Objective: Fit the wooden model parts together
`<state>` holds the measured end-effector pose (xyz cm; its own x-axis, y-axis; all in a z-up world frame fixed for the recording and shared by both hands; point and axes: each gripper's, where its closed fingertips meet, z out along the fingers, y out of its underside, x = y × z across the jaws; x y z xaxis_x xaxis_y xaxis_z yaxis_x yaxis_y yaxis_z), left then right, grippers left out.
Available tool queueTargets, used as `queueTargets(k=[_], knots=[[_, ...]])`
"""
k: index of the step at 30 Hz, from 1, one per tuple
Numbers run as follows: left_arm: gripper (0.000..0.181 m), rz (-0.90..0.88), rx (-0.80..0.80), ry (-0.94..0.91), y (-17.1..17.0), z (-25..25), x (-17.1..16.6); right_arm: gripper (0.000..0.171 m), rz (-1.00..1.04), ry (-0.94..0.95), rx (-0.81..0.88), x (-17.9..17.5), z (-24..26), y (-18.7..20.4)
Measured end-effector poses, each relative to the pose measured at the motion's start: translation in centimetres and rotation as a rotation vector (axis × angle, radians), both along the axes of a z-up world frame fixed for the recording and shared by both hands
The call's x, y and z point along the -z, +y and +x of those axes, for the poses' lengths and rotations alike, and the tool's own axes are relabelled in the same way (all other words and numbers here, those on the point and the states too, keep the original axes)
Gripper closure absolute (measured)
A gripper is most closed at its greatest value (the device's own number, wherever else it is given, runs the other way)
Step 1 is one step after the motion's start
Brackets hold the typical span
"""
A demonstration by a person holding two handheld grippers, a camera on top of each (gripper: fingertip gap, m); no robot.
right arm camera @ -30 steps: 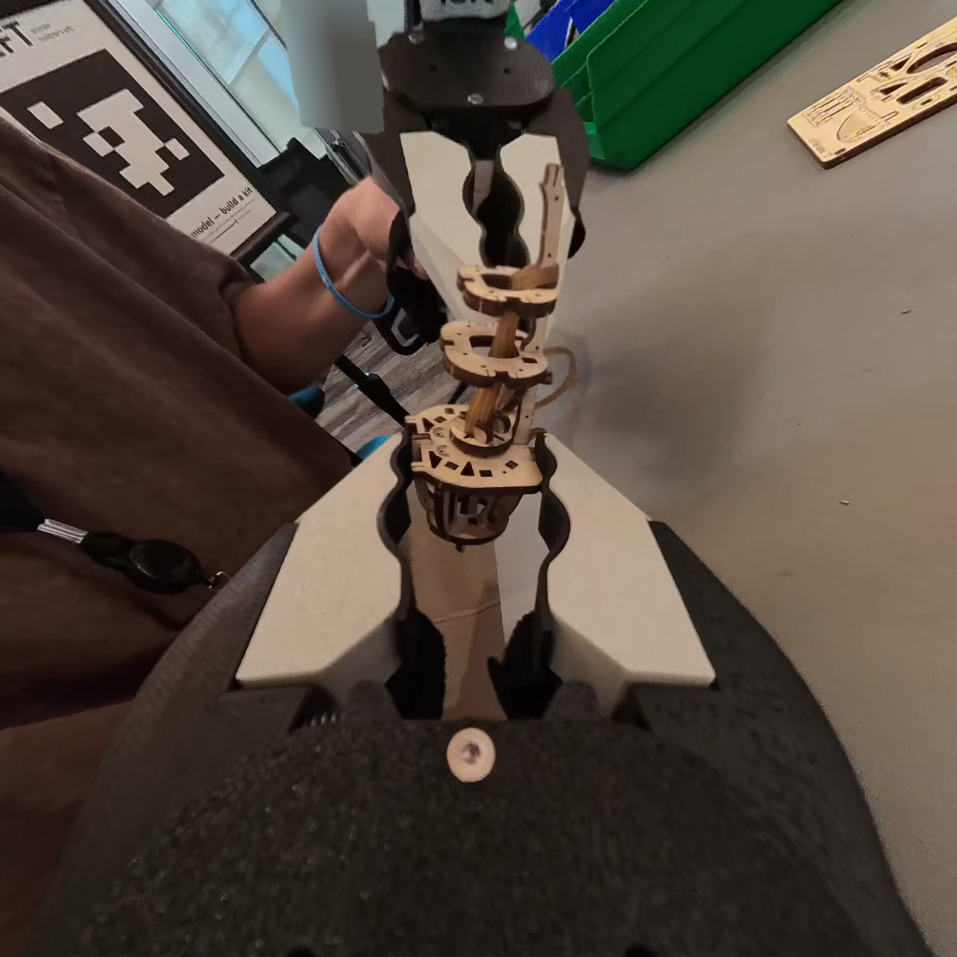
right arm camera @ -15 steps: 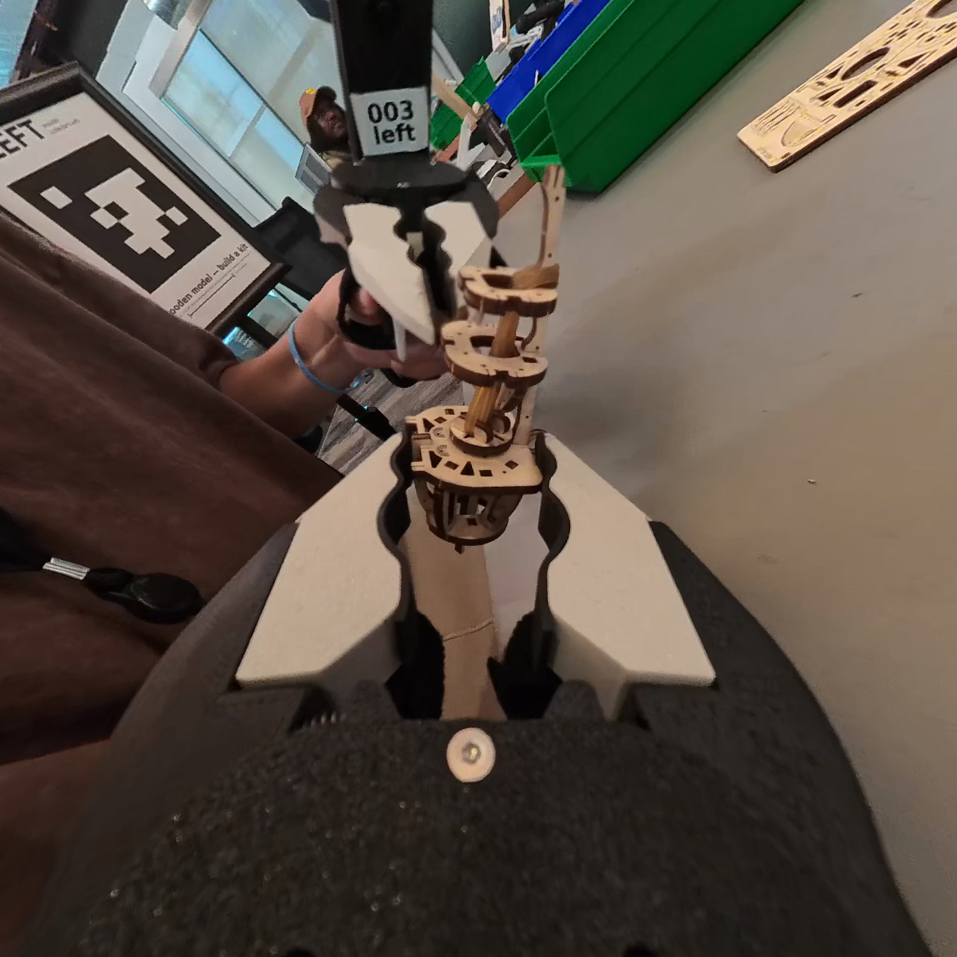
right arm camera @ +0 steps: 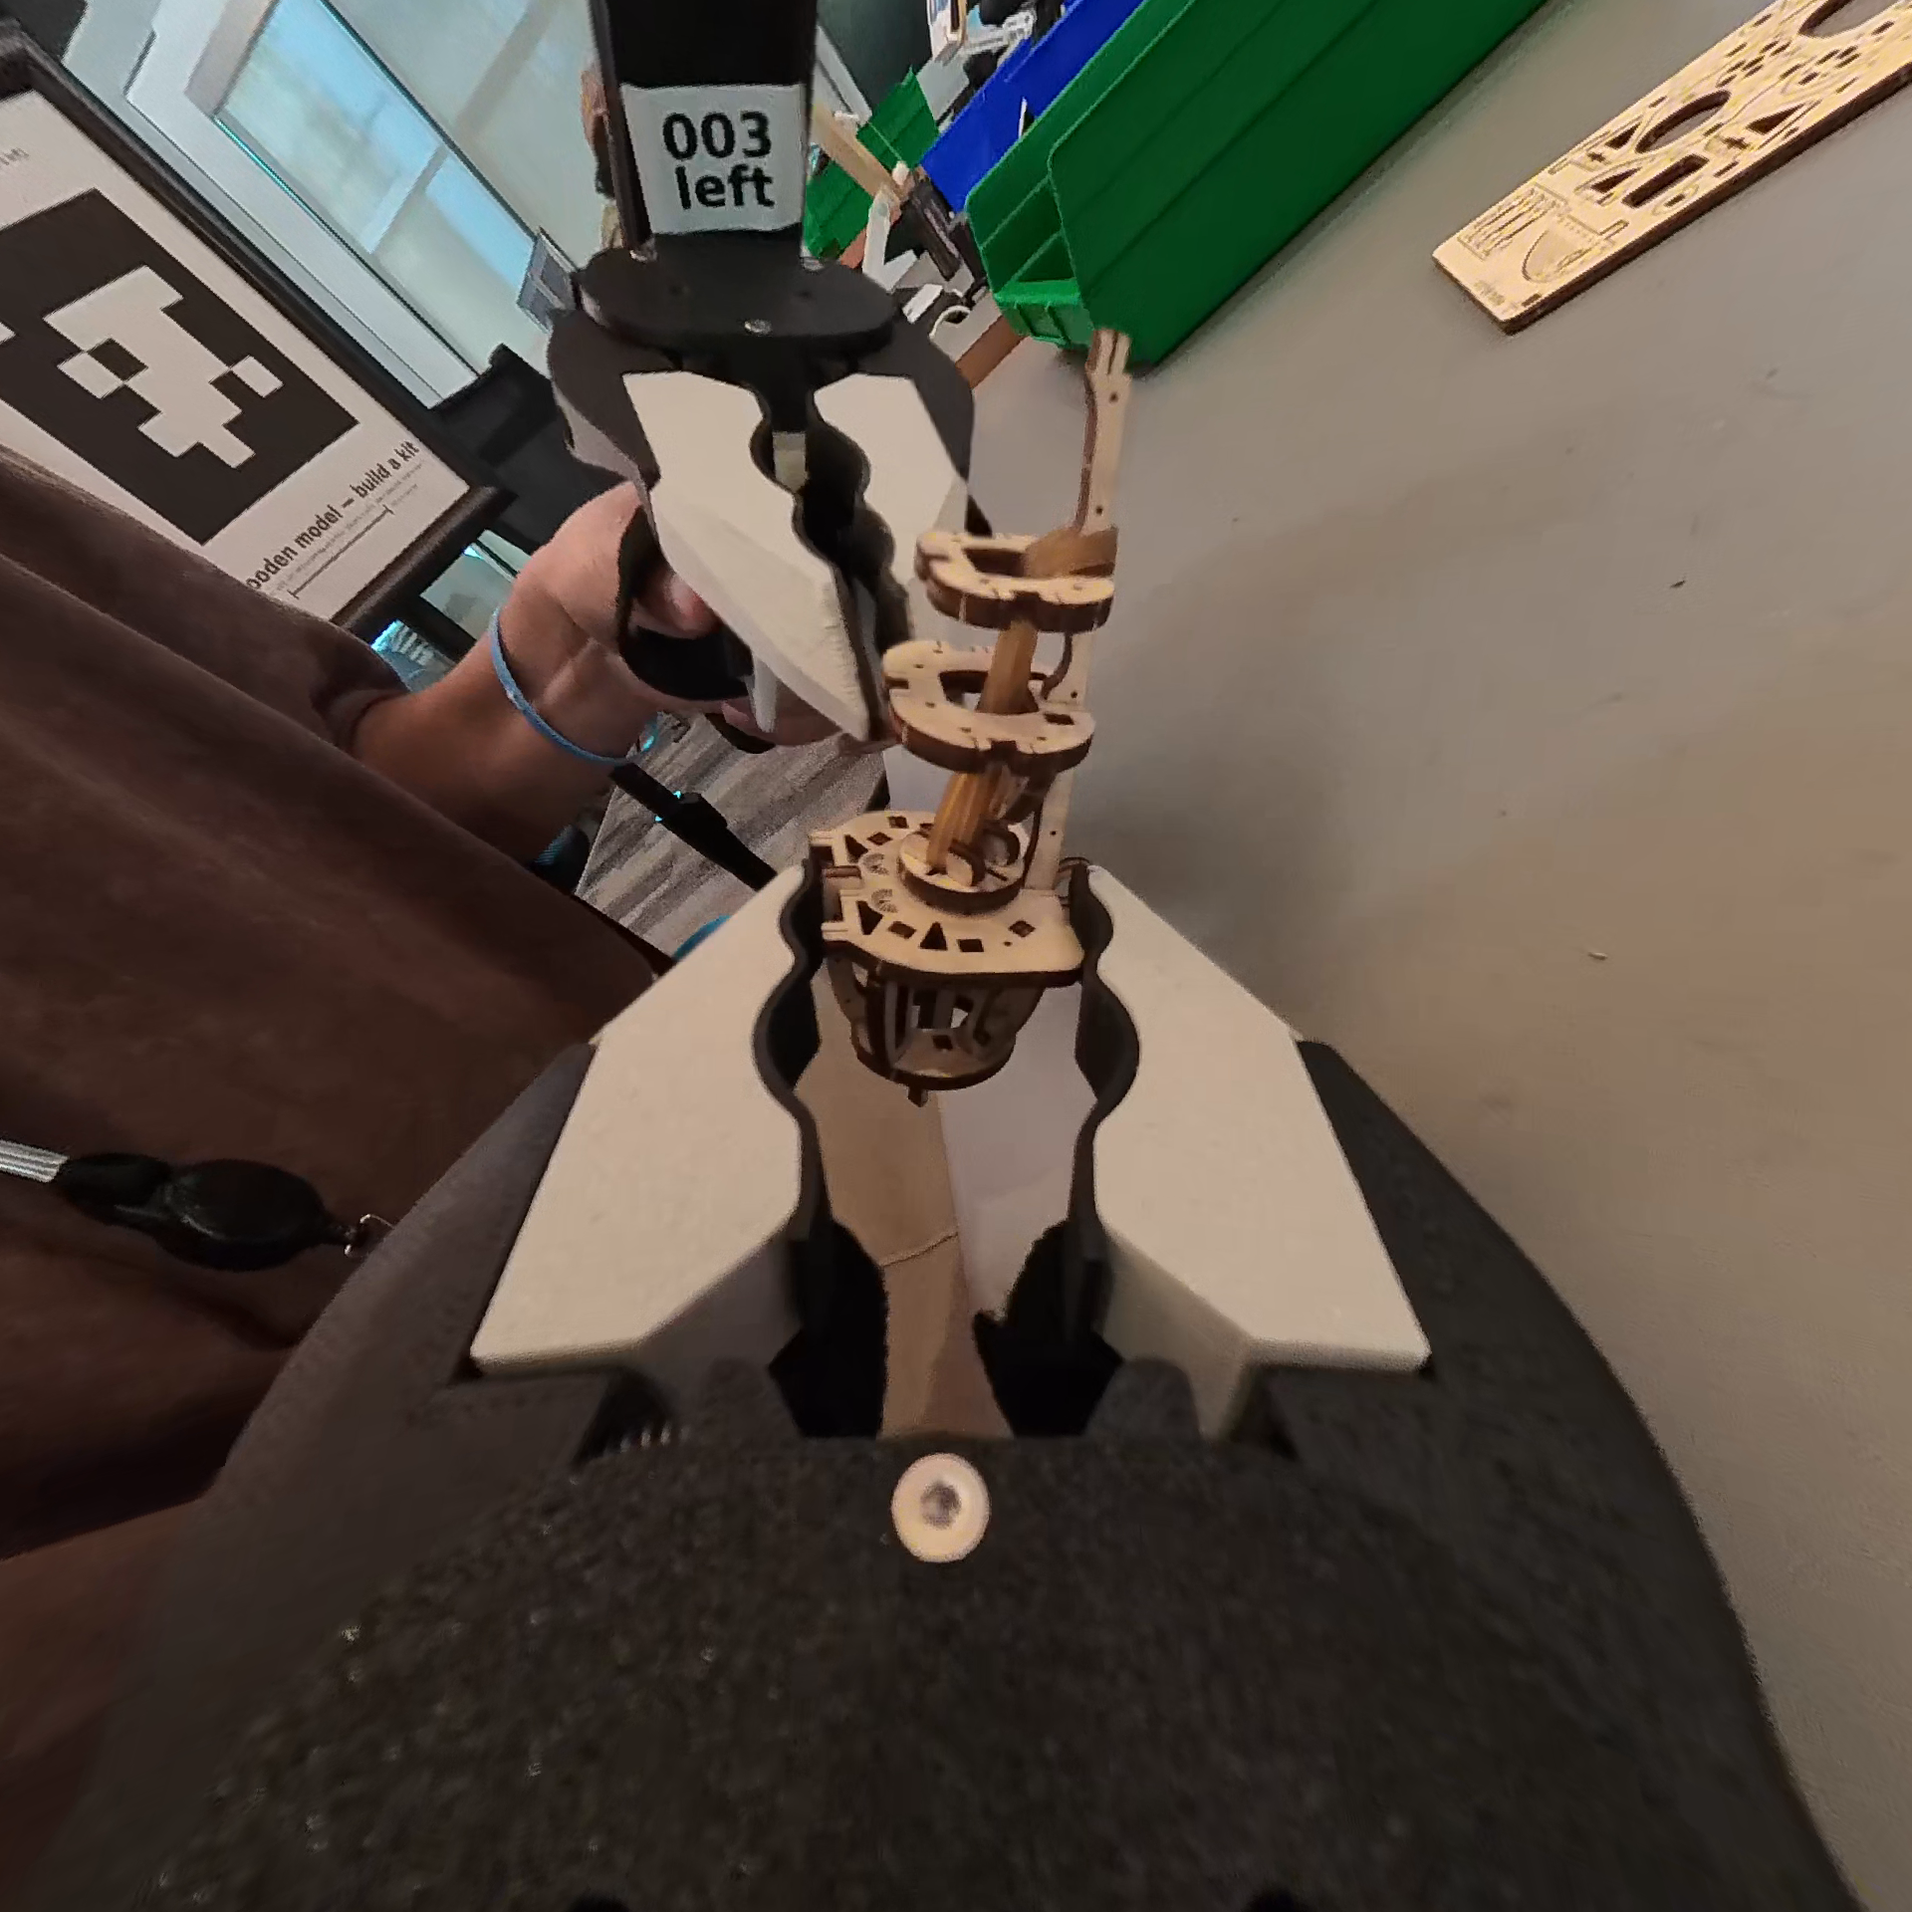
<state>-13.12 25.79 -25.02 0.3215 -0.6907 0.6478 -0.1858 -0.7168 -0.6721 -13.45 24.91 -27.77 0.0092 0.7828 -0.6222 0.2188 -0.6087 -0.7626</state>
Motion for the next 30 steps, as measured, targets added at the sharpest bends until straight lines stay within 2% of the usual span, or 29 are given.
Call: queueTargets(k=[11,16,21,25,30], knots=[[0.179,-0.004,-0.062,-0.044,0.8,0.8,0.6,0.125,-0.069,-0.06,-0.009,1.0,-1.3,-1.2],[0.179,0.005,-0.037,0.004,0.8,0.8,1.5,0.113,-0.099,-0.1,-0.014,1.4,-0.7,-1.1],[0.179,0.003,-0.027,0.003,1.0,1.2,1.8,0.106,-0.109,-0.1,0.017,0.7,1.2,0.3],[0.179,-0.004,-0.029,-0.015,1.2,1.7,2.0,0.113,-0.066,-0.029,0.127,-1.2,3.2,3.0],[0.178,-0.006,-0.027,-0.026,1.3,2.1,2.3,0.112,-0.046,-0.029,0.118,-0.9,2.8,2.8]])
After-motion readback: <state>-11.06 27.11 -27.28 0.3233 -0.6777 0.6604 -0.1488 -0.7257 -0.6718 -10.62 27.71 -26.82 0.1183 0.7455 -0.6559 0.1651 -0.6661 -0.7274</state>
